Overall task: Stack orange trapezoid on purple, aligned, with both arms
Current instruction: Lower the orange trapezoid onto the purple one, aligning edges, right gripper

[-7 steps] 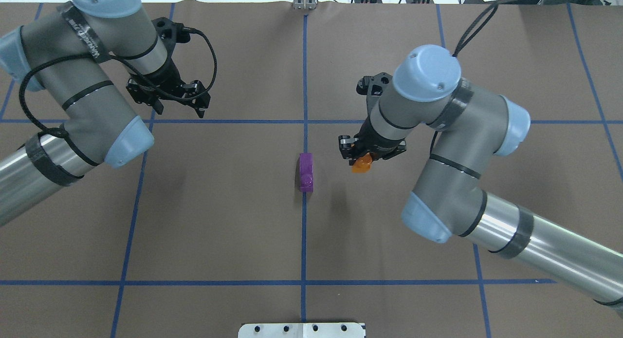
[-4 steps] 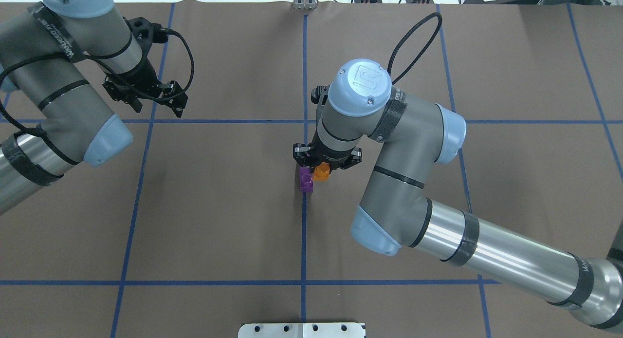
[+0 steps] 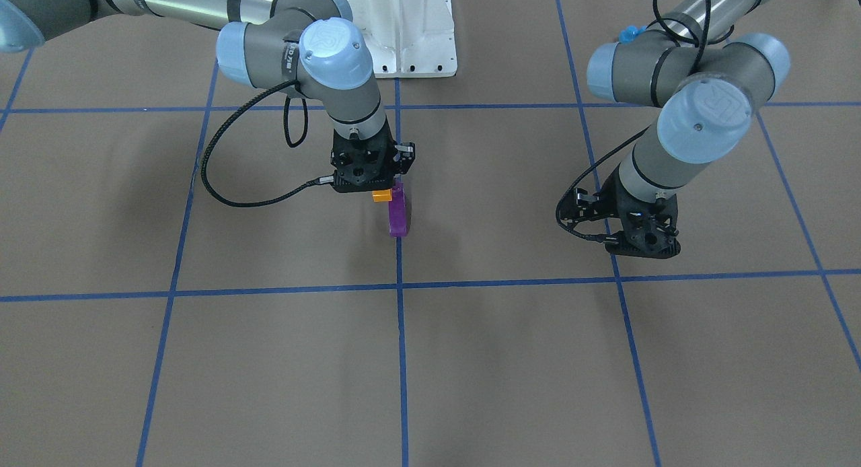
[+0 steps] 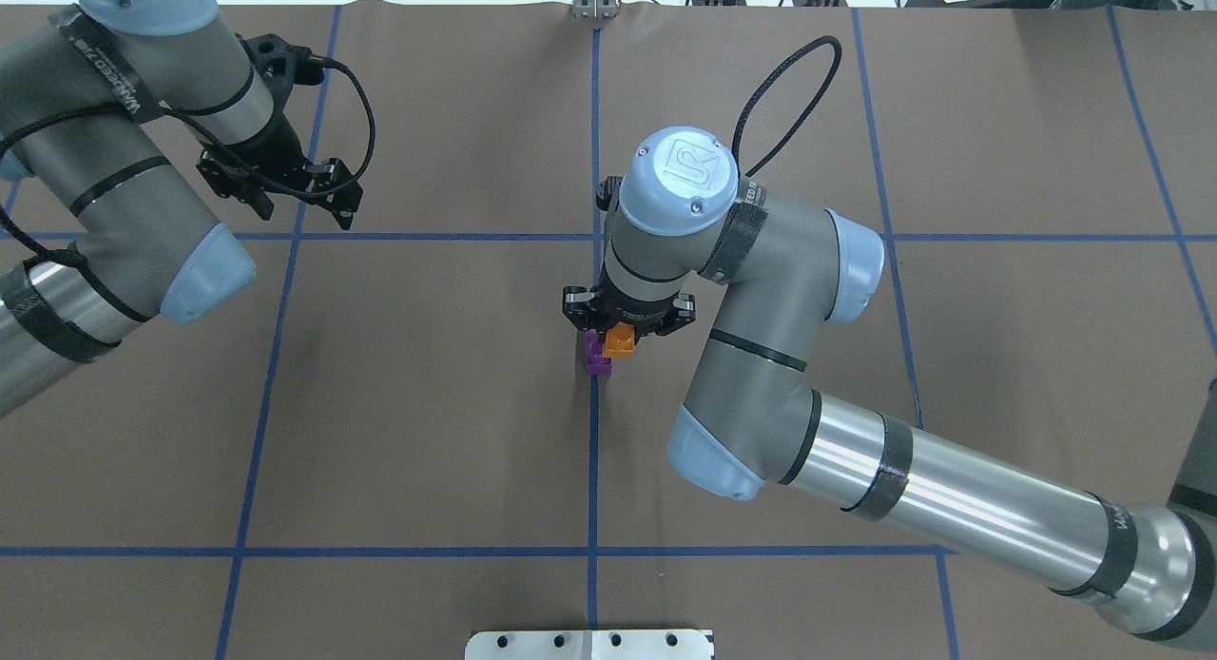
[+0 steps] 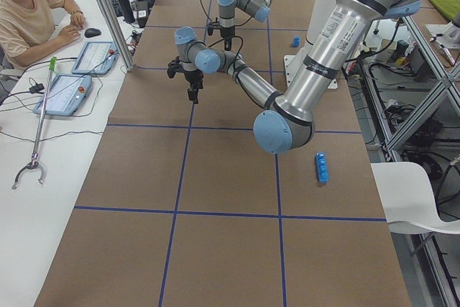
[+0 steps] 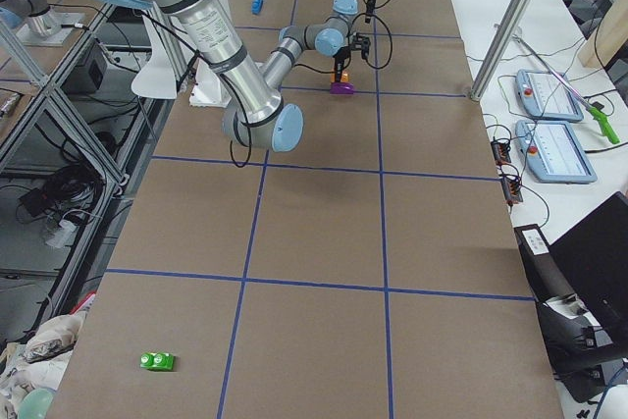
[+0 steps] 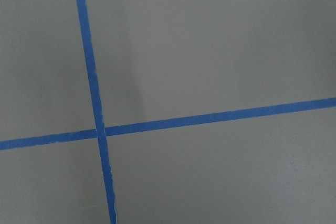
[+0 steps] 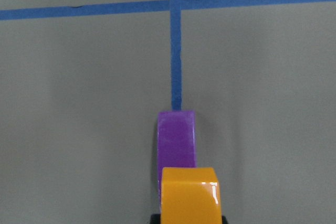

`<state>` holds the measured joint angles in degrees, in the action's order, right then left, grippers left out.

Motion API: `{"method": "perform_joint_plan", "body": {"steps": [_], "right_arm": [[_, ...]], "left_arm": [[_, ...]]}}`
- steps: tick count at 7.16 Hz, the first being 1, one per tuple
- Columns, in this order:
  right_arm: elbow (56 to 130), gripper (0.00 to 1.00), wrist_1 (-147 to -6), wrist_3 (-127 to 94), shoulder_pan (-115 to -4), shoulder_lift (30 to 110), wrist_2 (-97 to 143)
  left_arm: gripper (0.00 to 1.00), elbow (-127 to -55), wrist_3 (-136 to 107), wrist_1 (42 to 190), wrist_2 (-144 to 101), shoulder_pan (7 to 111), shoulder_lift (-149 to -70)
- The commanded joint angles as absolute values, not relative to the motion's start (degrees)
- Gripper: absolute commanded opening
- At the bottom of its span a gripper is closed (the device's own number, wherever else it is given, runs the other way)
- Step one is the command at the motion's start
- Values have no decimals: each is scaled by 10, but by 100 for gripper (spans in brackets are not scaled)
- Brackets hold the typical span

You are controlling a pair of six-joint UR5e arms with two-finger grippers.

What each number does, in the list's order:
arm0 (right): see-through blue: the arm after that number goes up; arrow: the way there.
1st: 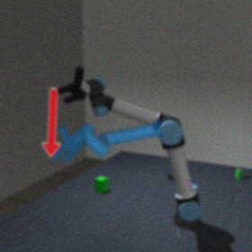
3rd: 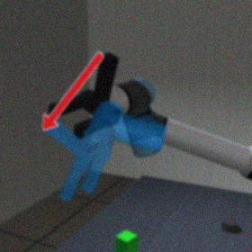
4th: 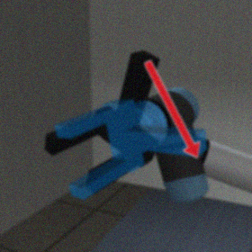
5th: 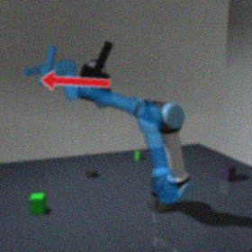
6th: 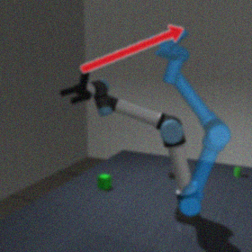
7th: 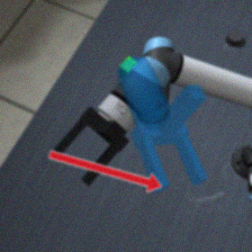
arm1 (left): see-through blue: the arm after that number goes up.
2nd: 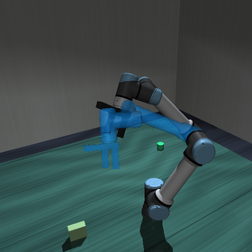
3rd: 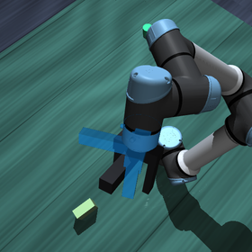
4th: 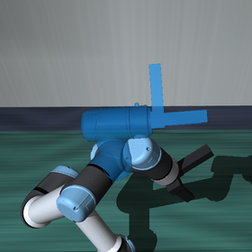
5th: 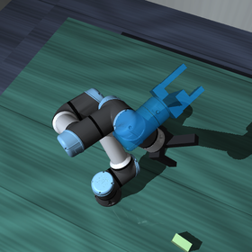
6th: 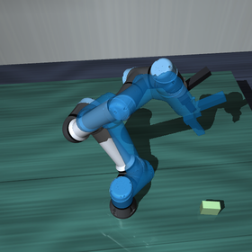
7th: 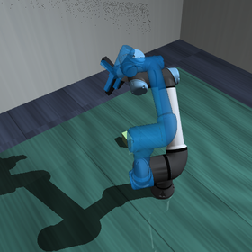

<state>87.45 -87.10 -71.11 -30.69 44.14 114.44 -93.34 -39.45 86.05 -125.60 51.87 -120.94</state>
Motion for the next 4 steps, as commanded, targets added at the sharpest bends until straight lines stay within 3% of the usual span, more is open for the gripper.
{"method": "perform_joint_plan", "body": {"steps": [1, 4], "right_arm": [[861, 0, -869, -703, -300, 436, 1133], [860, 0, -868, -679, -298, 436, 1123]], "left_arm": [[99, -933, -395, 860, -1256, 519, -1209], [99, -933, -395, 860, -1256, 519, -1209]]}}
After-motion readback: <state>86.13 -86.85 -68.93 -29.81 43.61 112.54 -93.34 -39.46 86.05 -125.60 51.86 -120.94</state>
